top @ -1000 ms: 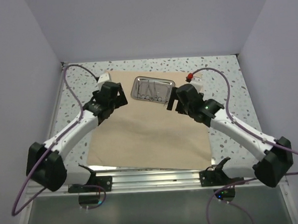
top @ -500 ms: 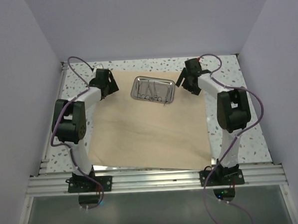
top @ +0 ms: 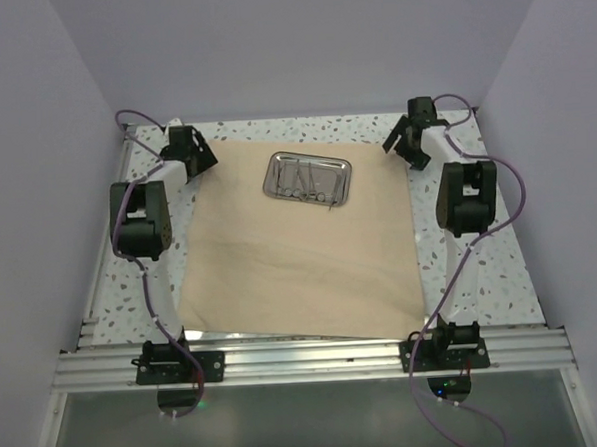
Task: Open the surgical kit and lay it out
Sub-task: Open the surgical kit at the center of the board.
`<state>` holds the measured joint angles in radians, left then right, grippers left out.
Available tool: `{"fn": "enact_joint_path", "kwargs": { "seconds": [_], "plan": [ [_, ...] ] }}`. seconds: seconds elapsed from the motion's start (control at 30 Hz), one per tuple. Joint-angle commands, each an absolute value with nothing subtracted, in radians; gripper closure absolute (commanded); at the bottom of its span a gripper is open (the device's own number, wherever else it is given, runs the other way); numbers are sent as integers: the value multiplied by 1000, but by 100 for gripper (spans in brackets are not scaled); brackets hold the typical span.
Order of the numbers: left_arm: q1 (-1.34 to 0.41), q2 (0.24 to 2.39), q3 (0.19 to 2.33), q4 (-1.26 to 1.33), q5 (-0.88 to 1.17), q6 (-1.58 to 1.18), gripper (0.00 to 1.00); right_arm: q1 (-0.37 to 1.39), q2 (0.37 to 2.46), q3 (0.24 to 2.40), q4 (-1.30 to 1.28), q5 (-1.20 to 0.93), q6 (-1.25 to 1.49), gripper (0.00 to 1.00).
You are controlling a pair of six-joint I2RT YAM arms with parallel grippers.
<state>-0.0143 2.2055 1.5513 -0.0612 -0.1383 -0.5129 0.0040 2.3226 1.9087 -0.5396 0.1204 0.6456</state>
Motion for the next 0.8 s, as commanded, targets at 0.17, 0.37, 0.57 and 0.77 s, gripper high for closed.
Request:
{"fn": "enact_joint_path", "kwargs": {
  "seconds": [0.17, 0.37, 0.57, 0.77],
  "plan": [
    [0, 2275, 1614, -37, -32, -520, 28, 18, 2419, 2016, -600, 69, 581, 14],
    [0, 2322, 1669, -81, 35, -543, 41, 20, 2528, 2131, -641, -28, 574, 60],
    [0, 2404, 1792, -179, 40, -548, 63, 18, 2551, 2154, -650, -31, 578, 100],
    [0, 2438, 1847, -224, 14, -563, 100, 18, 2591, 2229, -664, -46, 587, 100]
  ]
}}
